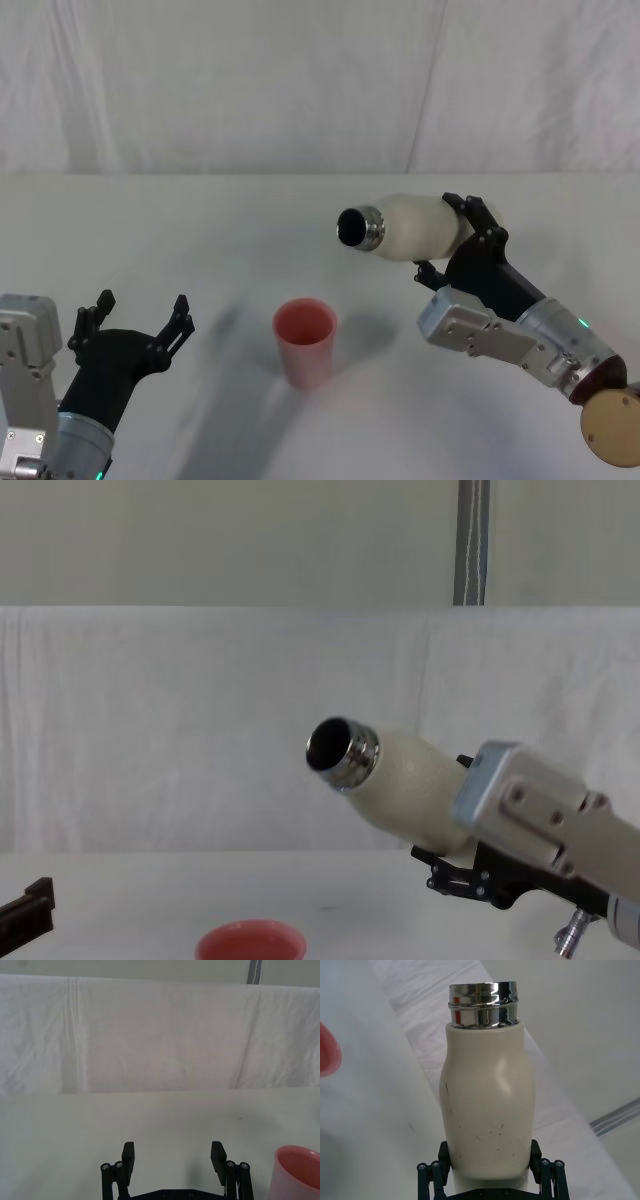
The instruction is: Grasp the thermos with one hand and pour water into the cup lid.
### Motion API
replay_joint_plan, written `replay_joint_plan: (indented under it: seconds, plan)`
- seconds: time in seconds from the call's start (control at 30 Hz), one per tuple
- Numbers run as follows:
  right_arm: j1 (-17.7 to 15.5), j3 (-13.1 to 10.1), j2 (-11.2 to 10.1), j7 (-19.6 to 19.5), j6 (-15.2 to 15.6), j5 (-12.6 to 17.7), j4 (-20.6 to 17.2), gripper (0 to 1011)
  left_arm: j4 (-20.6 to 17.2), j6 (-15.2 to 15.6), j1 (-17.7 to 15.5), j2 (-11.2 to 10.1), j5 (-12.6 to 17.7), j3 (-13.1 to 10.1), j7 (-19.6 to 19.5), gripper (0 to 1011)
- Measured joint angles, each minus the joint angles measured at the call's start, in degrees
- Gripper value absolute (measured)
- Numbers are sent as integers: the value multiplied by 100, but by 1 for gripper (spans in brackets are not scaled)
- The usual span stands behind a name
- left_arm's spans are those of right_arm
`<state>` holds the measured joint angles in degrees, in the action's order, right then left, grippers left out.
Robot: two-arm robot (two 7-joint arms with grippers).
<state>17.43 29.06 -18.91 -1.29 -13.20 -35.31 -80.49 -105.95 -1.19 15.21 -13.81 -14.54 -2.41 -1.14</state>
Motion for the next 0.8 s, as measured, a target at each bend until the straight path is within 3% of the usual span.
replay_joint_plan:
  seconds: [0.33,0.8]
  plan:
    - [-401,-471,184,589,122,991,-382,953,0,0,0,0,0,0,0,1001]
    - [-738,-979,414,1047,482,1942,-765,952,0,0,0,0,0,0,0,1001]
